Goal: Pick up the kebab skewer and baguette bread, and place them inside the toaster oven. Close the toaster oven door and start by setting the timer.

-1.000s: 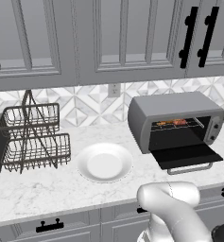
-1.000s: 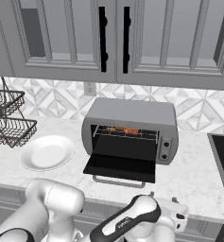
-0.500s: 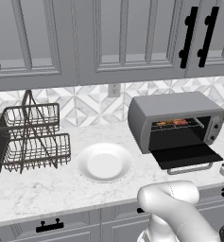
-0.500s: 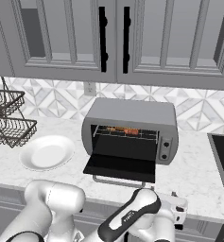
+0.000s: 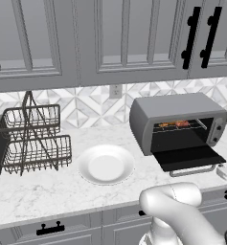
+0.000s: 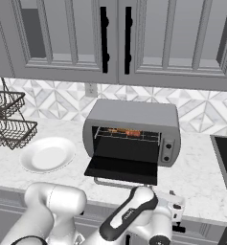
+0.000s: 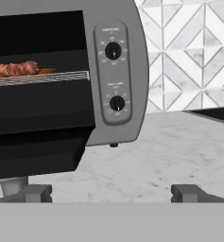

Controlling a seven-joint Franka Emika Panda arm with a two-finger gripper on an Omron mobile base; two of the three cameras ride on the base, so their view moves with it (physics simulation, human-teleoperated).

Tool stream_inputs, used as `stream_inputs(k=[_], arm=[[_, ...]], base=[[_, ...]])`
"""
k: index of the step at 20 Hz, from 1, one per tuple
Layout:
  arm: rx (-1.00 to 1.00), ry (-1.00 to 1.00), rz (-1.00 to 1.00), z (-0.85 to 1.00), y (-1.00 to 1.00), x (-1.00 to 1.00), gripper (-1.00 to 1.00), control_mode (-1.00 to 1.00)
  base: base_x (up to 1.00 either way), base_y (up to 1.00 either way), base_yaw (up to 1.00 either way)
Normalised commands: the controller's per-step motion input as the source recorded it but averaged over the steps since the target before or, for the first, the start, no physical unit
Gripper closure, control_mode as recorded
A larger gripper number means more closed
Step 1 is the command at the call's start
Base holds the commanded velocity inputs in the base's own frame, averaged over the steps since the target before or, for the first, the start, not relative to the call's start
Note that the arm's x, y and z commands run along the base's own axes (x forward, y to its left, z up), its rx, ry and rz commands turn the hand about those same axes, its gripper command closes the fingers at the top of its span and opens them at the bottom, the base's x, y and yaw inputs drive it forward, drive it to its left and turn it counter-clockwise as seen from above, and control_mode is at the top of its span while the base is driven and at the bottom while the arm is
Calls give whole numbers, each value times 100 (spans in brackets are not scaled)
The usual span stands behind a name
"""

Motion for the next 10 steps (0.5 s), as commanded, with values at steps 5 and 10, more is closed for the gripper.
stream_inputs(k=[5,10], arm=[[0,0,0,0,0,30,-100,-100],[0,0,0,0,12,16,-100,-100]], base=[[0,0,0],[0,0,0]])
